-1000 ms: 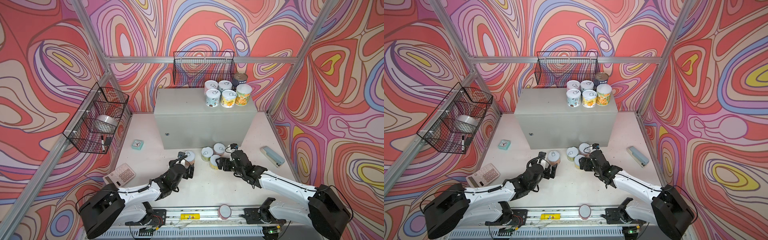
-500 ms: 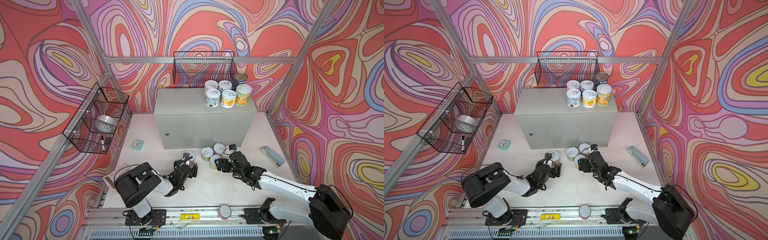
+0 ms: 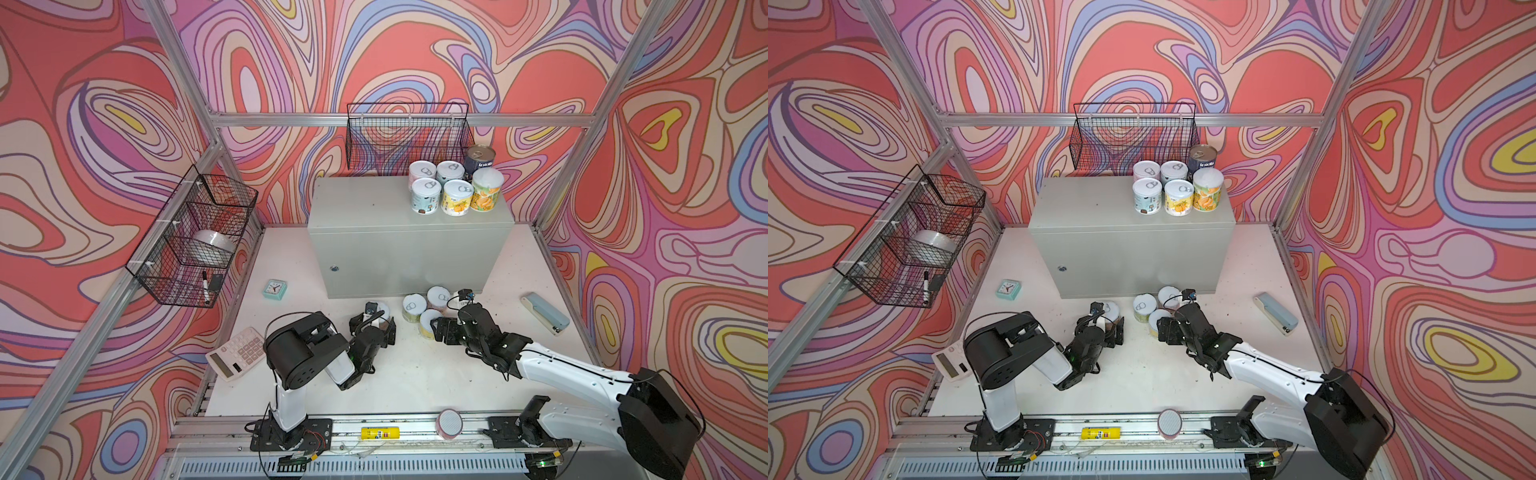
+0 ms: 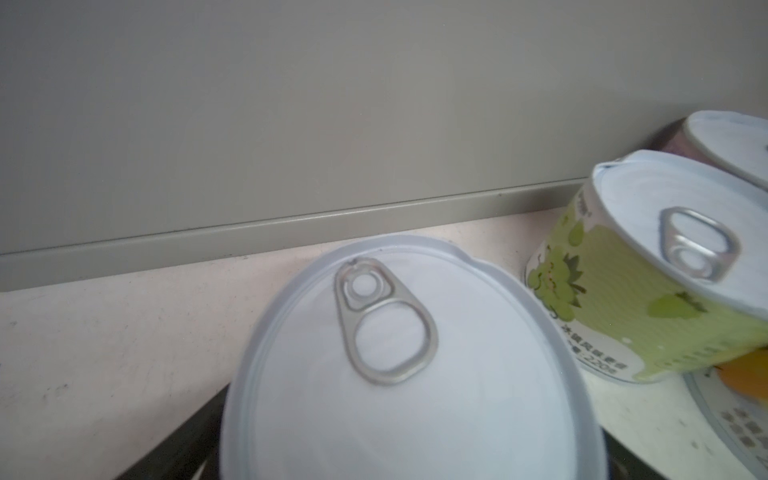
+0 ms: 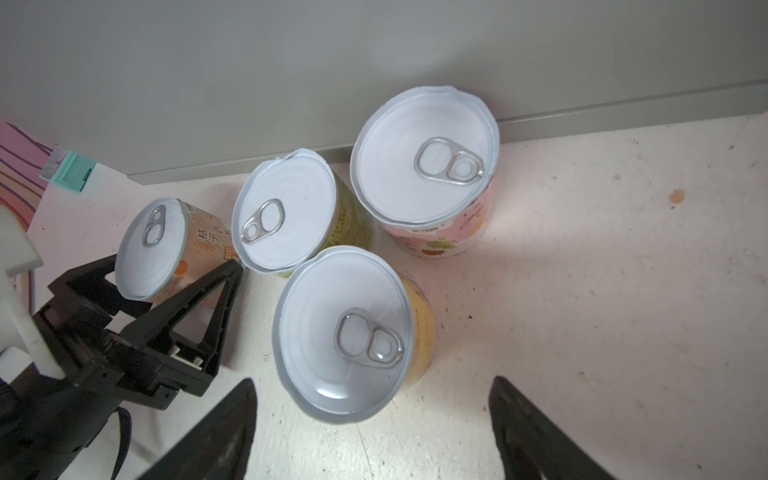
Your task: Place and organize the canned foods onto the counter
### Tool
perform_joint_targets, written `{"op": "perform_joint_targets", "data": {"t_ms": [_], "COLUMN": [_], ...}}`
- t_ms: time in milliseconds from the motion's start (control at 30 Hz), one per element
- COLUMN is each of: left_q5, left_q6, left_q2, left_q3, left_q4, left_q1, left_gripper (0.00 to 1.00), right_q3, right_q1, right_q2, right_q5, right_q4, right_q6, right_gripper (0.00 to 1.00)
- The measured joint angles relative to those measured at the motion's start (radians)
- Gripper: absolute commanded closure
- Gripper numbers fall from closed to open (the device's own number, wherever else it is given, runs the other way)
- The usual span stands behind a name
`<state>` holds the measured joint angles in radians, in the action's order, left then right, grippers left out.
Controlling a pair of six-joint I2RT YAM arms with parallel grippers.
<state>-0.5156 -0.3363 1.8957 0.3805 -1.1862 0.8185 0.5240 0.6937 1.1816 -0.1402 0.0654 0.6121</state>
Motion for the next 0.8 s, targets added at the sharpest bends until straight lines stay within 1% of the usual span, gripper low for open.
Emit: {"op": "perform_joint_targets", "data": {"t_ms": [100, 200, 267, 433, 533, 600, 633, 733, 800], "left_q5": [-0.006, -0.007, -0.007, -0.010, -0.008, -0.004, -0.001, 0.009, 0.015], "left_q6": [0.000, 0.003, 0.003, 0.004, 0.011, 0.019, 0.022, 0.040, 0.048], "left_q2": [0.024, 0.038, 0.043, 0.045, 0.050, 0.051, 0.051, 0.051, 0.051], "left_q3": [0.010, 0.024, 0.034, 0.050, 0.052, 0.055, 0.058, 0.066, 0.067], "left_q4": [-0.024, -0.035, -0.037, -0.037, -0.039, -0.038, -0.037, -0.037, -0.037], "left_q1": [-0.008, -0.013, -0.015, -0.023, -0.030, -0.034, -0.034, -0.035, -0.035], "left_gripper": [0.03, 0.06, 0.08, 0.10, 0.13, 0.21, 0.27, 0.56, 0.67], "right_q3": [0.003, 0.007, 0.011, 0.019, 0.027, 0.037, 0.041, 0.047, 0.048], "right_q1": [0.000, 0.002, 0.002, 0.002, 0.002, 0.002, 0.002, 0.002, 0.002], "right_q2": [0.017, 0.025, 0.028, 0.039, 0.058, 0.073, 0.080, 0.096, 0.100], "right_q5": [0.001, 0.002, 0.002, 0.002, 0.003, 0.005, 0.006, 0.008, 0.008], "right_q4": [0.001, 0.001, 0.000, -0.006, -0.005, -0.007, -0.007, -0.007, -0.006], "right_q6": [0.000, 0.000, 0.001, 0.003, 0.003, 0.003, 0.003, 0.003, 0.003], "right_gripper": [0.10, 0.10, 0.10, 0.10, 0.10, 0.10, 0.10, 0.11, 0.11]}}
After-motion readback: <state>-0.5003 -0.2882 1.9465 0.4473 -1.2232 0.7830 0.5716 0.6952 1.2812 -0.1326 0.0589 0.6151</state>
